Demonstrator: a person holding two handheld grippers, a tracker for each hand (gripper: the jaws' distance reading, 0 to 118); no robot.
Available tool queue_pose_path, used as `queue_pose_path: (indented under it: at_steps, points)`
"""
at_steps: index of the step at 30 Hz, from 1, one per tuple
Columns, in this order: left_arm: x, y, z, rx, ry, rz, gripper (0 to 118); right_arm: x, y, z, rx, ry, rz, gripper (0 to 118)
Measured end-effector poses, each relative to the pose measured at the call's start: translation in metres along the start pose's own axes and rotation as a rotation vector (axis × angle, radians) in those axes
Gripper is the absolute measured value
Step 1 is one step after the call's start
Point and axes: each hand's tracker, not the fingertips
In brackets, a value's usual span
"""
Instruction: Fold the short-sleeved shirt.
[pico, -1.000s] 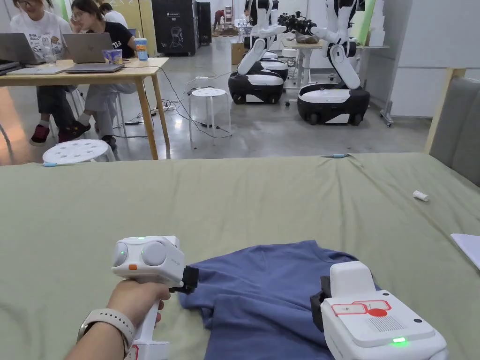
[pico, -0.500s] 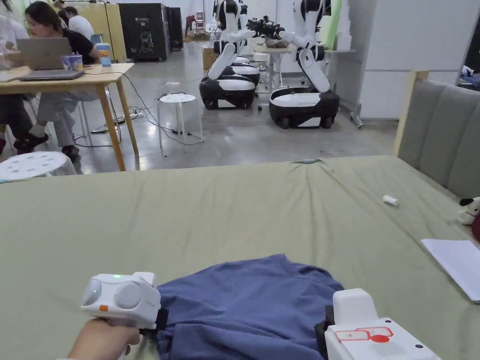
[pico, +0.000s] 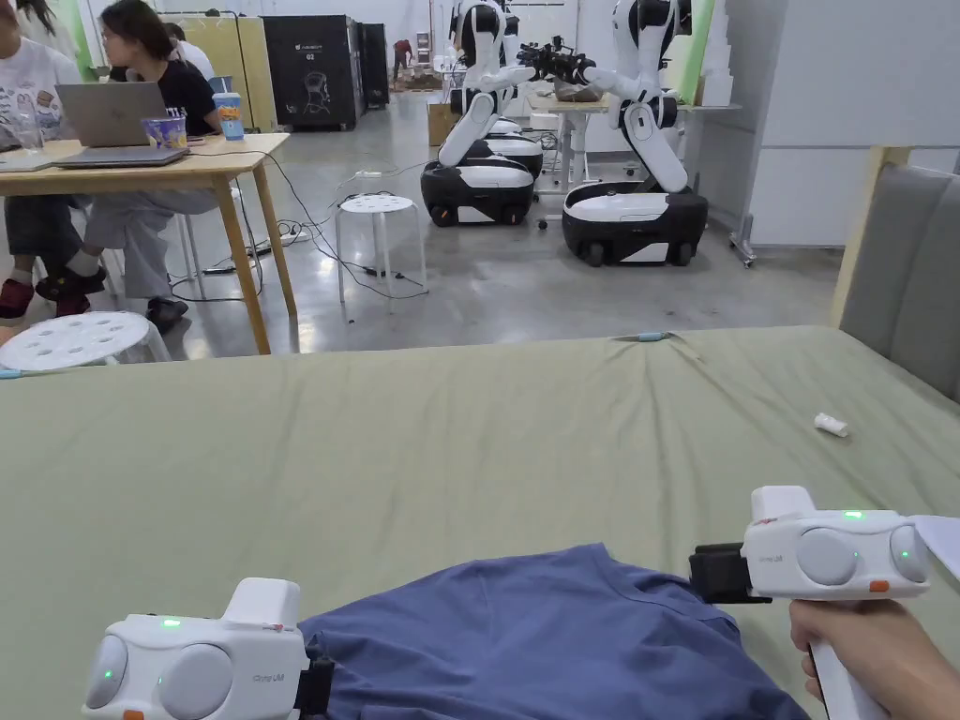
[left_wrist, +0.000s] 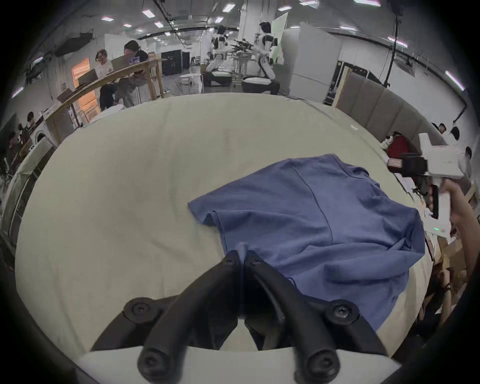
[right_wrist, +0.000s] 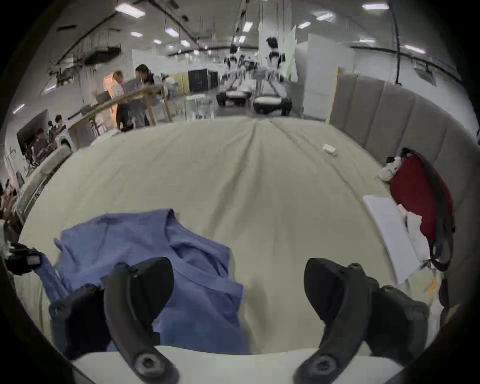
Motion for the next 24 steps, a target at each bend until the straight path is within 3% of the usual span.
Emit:
queue_pose_path:
  at_steps: [3, 4, 5, 6, 7, 9, 10, 11, 15, 18, 19, 24]
  points:
    - [-0.002, -0.002, -0.005, -0.009, 0.0, 0.0, 0, -0.007, -0.013, -0.031, -0.066, -0.021, 0.044, 102]
    - [-0.002, -0.002, -0.006, -0.013, 0.0, -0.002, 0, -0.01, -0.019, -0.038, -0.126, -0.019, 0.064, 96]
    - [-0.003, -0.003, -0.008, -0.017, 0.0, 0.0, 0, -0.014, -0.027, -0.043, -0.184, -0.003, 0.093, 81]
    - [-0.003, -0.003, -0.009, -0.02, -0.001, 0.002, 0, -0.018, -0.034, -0.047, -0.234, 0.011, 0.126, 47]
    - [-0.003, -0.004, -0.009, -0.025, -0.001, 0.0, 0, -0.023, -0.041, -0.037, -0.203, 0.039, 0.121, 41]
    - [-0.005, -0.004, -0.009, -0.026, 0.008, 0.002, 0, -0.017, -0.034, -0.026, -0.134, 0.011, 0.037, 2]
    - [-0.008, -0.003, -0.008, -0.025, 0.008, 0.009, 0, -0.008, -0.031, -0.017, -0.111, 0.084, -0.055, 2]
    - [-0.011, -0.003, -0.004, -0.021, 0.015, 0.012, 0, -0.002, -0.027, -0.008, -0.083, 0.098, -0.104, 2]
    - [-0.019, 0.001, 0.022, 0.03, 0.085, -0.027, 0, -0.007, -0.012, 0.03, -0.009, 0.1, 0.028, 2]
    - [-0.028, 0.008, 0.05, 0.073, 0.189, -0.089, 0, -0.01, 0.004, 0.07, 0.087, 0.095, 0.002, 2]
    - [-0.032, 0.011, 0.059, 0.069, 0.225, -0.134, 0, -0.015, 0.009, 0.096, 0.131, 0.044, -0.028, 2]
    - [-0.061, 0.033, 0.11, 0.137, 0.372, -0.166, 0, -0.034, 0.038, 0.165, 0.257, -0.04, 0.08, 2]
